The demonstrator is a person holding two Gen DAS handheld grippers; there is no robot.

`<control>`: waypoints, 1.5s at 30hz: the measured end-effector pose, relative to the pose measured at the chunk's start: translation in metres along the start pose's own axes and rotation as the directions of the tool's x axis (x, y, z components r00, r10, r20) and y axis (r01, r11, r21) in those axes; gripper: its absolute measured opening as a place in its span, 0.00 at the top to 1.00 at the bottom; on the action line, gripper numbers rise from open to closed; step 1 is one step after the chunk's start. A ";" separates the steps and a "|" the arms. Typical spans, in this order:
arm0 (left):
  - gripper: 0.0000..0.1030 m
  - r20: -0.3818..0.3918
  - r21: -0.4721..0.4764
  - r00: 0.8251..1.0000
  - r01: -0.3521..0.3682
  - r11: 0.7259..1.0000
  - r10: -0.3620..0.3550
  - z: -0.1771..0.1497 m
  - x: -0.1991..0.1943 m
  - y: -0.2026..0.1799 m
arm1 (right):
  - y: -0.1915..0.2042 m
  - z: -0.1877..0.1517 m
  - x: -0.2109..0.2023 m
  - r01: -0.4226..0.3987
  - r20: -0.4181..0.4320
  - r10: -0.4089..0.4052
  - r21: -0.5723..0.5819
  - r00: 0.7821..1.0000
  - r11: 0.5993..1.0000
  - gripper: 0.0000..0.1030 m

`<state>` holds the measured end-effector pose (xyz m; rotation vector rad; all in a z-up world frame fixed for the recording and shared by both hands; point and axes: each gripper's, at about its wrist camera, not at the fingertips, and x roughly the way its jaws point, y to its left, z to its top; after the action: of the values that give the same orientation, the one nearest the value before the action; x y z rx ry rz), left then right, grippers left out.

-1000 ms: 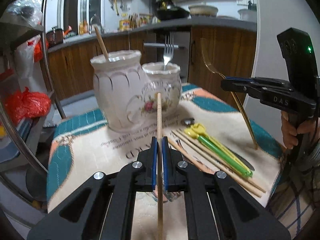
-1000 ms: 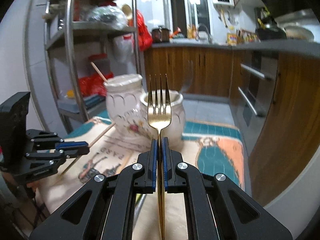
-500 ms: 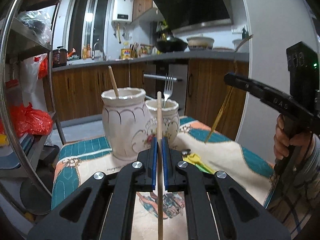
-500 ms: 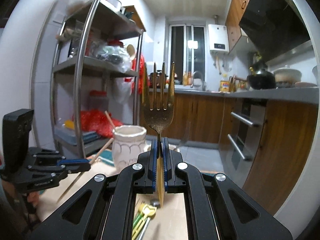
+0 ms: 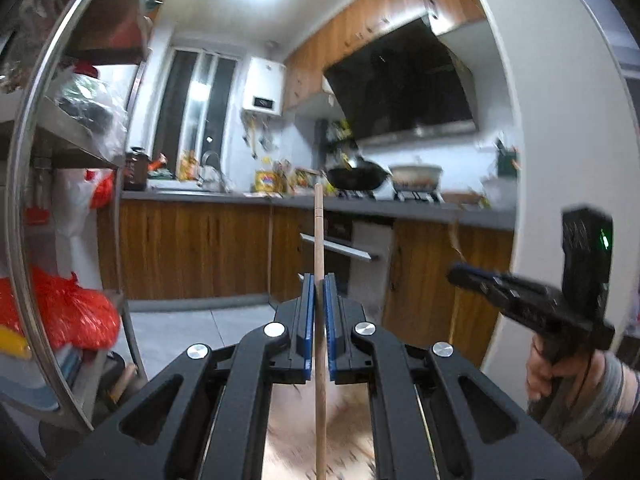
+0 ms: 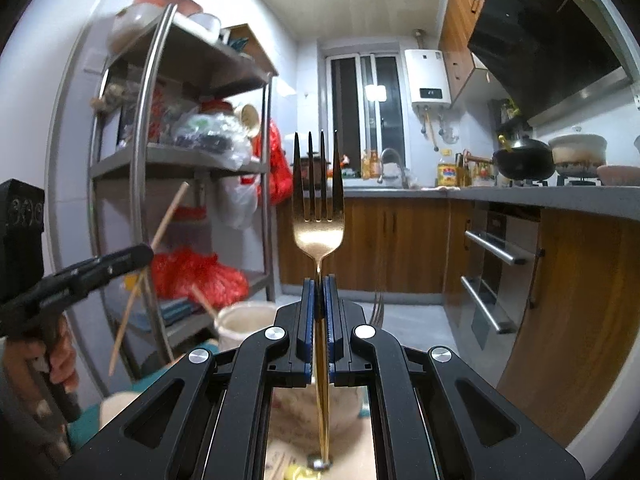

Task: Organize utensils
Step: 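Carry the chopstick toward the tall cup while the right tool carries the gold fork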

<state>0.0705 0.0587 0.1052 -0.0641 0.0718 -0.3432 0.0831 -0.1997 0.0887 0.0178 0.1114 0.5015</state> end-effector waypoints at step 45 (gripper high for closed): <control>0.95 -0.092 -0.156 0.989 0.102 0.983 -0.117 -0.027 0.132 0.061 | -0.019 -0.045 0.127 -0.007 -0.236 0.033 0.112 0.971 0.994 0.94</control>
<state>0.2126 0.0702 0.0656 -0.2010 0.1944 -0.4510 0.1978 -0.1561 0.0298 0.0673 0.3740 0.5159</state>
